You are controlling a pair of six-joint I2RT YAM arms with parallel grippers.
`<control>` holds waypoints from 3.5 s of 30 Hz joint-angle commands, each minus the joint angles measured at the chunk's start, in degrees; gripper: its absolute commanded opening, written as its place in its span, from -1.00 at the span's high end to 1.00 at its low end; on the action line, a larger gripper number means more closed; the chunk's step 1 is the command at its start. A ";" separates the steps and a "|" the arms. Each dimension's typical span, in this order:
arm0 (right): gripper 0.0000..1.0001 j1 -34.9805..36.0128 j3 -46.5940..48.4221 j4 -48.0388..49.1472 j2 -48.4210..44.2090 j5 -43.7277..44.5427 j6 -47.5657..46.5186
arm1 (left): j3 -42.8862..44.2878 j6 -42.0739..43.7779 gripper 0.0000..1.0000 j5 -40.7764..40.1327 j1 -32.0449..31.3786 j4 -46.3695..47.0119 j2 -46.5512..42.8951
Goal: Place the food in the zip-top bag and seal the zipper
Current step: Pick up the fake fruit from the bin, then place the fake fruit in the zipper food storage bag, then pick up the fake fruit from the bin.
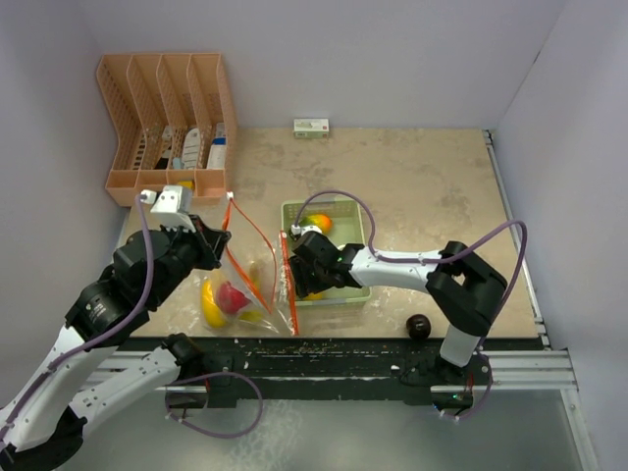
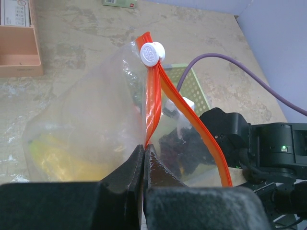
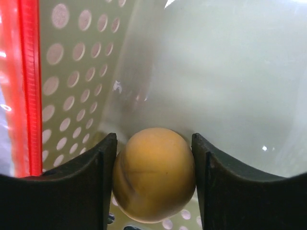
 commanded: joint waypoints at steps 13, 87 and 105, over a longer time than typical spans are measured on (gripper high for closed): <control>0.45 -0.78 8.28 -8.26 -22.76 6.32 -3.80 | -0.57 0.23 1.00 0.11 -0.15 3.22 1.03; -0.99 -14.45 28.20 -12.66 11.17 17.81 32.49 | 3.16 1.40 1.00 0.26 -0.15 -0.43 -3.94; -0.99 -14.76 27.38 -9.41 18.52 17.17 33.47 | 3.49 1.32 1.00 -0.39 -0.15 -2.19 -4.65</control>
